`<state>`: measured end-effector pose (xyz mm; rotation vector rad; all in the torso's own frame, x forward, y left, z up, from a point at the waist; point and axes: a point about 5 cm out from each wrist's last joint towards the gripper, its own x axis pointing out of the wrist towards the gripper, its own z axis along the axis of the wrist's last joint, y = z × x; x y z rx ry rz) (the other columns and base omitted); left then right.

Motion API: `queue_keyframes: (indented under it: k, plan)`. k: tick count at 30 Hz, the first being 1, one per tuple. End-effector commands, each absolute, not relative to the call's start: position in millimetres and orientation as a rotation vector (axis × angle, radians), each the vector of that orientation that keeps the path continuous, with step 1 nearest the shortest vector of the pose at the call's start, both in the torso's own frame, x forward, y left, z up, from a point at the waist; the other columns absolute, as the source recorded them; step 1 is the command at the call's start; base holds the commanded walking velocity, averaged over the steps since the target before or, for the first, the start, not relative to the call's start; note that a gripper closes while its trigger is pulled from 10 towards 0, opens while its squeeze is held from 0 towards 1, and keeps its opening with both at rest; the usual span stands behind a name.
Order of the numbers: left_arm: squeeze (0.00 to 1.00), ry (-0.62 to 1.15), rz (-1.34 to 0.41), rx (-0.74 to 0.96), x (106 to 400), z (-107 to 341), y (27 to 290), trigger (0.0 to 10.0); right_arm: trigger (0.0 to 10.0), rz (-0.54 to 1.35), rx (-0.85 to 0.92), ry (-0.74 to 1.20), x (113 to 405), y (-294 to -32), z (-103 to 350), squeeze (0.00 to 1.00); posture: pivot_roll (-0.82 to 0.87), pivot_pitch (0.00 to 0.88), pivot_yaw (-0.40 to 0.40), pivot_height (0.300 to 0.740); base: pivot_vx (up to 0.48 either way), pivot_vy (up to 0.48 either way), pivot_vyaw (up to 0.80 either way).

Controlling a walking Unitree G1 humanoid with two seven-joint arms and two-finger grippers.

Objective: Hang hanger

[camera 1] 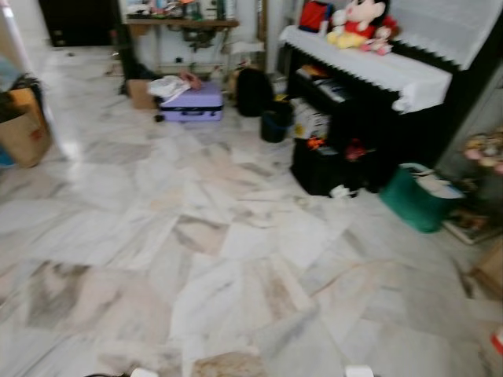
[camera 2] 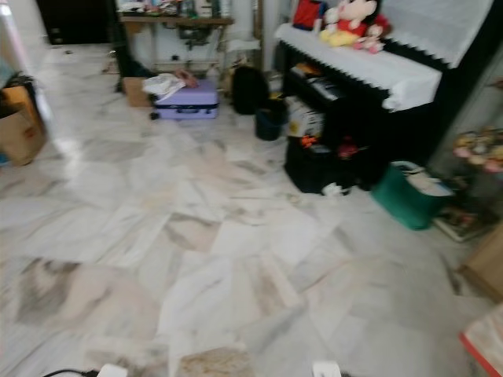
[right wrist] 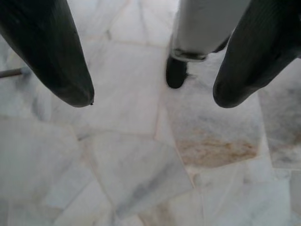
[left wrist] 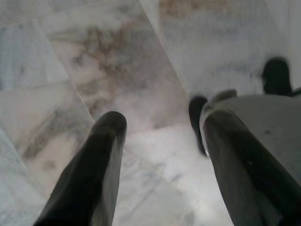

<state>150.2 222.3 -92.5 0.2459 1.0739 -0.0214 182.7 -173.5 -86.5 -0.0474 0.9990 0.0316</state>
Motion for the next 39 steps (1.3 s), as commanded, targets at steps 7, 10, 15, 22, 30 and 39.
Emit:
queue_keyframes:
  k: [7, 10, 15, 22, 30, 39]
  plan:
    - [0.0, 0.857, 0.214, -0.152, 170, -81, 220, 10.0, 10.0, -0.027, 0.177, 0.945, 207, -178, -74, 0.0, 0.26, 0.0, -0.08, 0.74, 0.0, 0.0, -0.79]
    - [0.0, 0.87, 0.219, -0.153, 166, -83, 222, 10.0, 10.0, -0.02, 0.189, 0.942, 207, -173, -74, 0.0, 0.27, 0.0, -0.074, 0.74, 0.0, 0.0, -0.79]
    - [0.0, 0.88, 0.217, -0.143, 165, -83, 225, 10.0, 10.0, -0.008, 0.198, 0.938, 208, -167, -74, 0.0, 0.27, 0.0, -0.057, 0.74, 0.0, 0.0, -0.79]
    - [0.0, 0.881, 0.195, -0.123, 165, -82, 229, 10.0, 10.0, -0.01, 0.221, 0.938, 207, -163, -75, 0.0, 0.27, 0.0, -0.044, 0.74, 0.0, 0.0, -0.79]
    - [0.0, 0.898, 0.186, -0.12, 163, -83, 228, 10.0, 10.0, -0.022, 0.23, 0.946, 201, -164, -78, 0.0, 0.26, 0.0, -0.041, 0.74, 0.0, 0.0, -0.79]
    - [0.0, 0.915, 0.187, -0.134, 159, -86, 226, 10.0, 10.0, -0.011, 0.221, 0.971, 193, -165, -82, 0.0, 0.26, 0.0, -0.045, 0.74, 0.0, 0.0, -0.79]
